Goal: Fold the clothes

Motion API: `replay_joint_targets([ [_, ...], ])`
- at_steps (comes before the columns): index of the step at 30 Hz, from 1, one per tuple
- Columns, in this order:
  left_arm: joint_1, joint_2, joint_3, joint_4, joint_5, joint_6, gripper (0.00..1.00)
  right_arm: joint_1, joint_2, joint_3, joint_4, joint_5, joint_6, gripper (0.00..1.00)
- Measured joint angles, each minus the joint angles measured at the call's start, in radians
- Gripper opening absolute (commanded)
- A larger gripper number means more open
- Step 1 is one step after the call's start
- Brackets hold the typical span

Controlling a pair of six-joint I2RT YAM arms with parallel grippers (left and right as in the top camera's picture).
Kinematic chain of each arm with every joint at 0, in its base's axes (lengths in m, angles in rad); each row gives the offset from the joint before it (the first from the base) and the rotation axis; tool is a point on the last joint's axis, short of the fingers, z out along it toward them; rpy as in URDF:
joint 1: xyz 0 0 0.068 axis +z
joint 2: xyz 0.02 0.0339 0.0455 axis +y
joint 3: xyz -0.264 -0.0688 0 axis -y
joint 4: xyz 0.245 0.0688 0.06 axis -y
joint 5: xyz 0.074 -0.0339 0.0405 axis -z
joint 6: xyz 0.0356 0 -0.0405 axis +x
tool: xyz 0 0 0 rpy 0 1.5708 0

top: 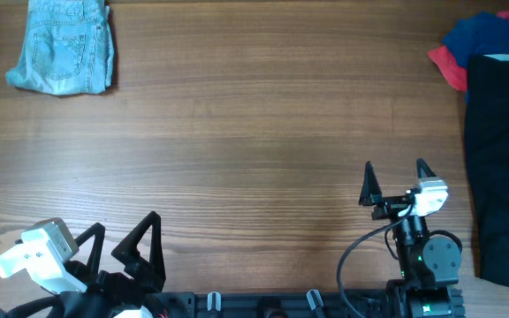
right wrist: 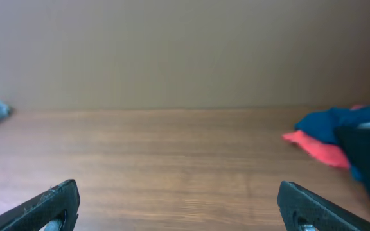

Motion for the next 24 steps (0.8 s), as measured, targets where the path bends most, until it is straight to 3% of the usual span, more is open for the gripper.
replay_joint_targets([
  [5, 0.0, 0.0, 0.0, 0.0, 0.0, 0.0, 1.0, 0.0, 0.0, 0.0, -0.001, -0.011, -0.121, 1.0],
  [24, 0.0, 0.0, 0.0, 0.0, 0.0, 0.0, 1.0, 0.0, 0.0, 0.0, -0.001, -0.014, -0.112, 1.0],
])
